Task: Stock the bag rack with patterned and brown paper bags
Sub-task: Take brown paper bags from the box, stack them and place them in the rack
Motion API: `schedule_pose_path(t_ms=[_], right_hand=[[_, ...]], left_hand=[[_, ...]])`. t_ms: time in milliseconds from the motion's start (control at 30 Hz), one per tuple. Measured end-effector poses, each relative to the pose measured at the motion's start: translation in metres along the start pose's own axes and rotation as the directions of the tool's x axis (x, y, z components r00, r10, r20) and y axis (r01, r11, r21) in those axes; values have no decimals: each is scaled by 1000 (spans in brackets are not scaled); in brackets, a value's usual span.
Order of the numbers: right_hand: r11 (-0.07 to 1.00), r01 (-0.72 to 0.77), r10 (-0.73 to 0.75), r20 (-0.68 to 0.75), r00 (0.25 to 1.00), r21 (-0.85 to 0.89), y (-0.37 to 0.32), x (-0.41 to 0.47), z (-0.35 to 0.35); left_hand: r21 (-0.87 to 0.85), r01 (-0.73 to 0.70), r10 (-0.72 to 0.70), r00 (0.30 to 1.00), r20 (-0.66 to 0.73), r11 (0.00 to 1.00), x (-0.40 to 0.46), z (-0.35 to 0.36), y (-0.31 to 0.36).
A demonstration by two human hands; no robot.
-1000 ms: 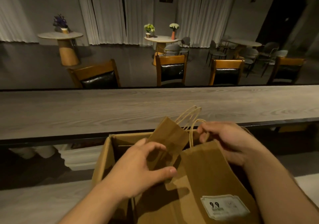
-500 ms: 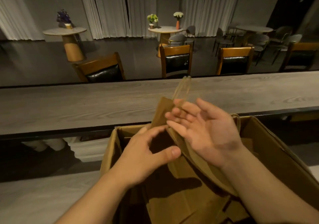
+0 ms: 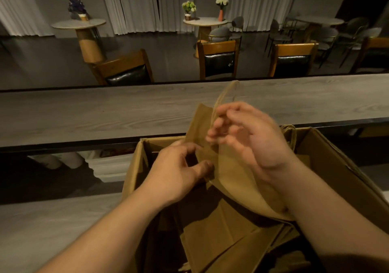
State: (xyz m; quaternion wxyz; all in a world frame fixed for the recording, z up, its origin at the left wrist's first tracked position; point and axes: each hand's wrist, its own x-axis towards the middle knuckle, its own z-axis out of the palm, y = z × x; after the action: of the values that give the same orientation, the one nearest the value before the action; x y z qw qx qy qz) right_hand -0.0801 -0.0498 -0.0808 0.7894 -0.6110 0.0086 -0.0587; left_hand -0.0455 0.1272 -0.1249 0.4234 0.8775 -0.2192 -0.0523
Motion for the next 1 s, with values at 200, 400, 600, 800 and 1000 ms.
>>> schedule_pose_path(t_ms=[200,400,600,800,1000], right_hand=[[490,-186,87,-165,983,-852,-6,6,-22],[352,-199,382,-54,923,-915,0,8,-28],[557,-154,146,-87,985,-816,-1,11,-33],[622,-127,95,-86,992,-773,7,11,-19],[155,-9,470,65,880,-988,-11,2,-46]], left_hand=[[-322,41,-129,958,-255,946,-5,-8,-4],[-479,24,-179,943,-280,878,-4,-9,6],[-529,48,-178,964,-199,847,-5,-11,2],[-412,-30,-70,972,-225,911,-6,-13,7],[-374,-81,-83,911,-404,924,-9,-19,9]])
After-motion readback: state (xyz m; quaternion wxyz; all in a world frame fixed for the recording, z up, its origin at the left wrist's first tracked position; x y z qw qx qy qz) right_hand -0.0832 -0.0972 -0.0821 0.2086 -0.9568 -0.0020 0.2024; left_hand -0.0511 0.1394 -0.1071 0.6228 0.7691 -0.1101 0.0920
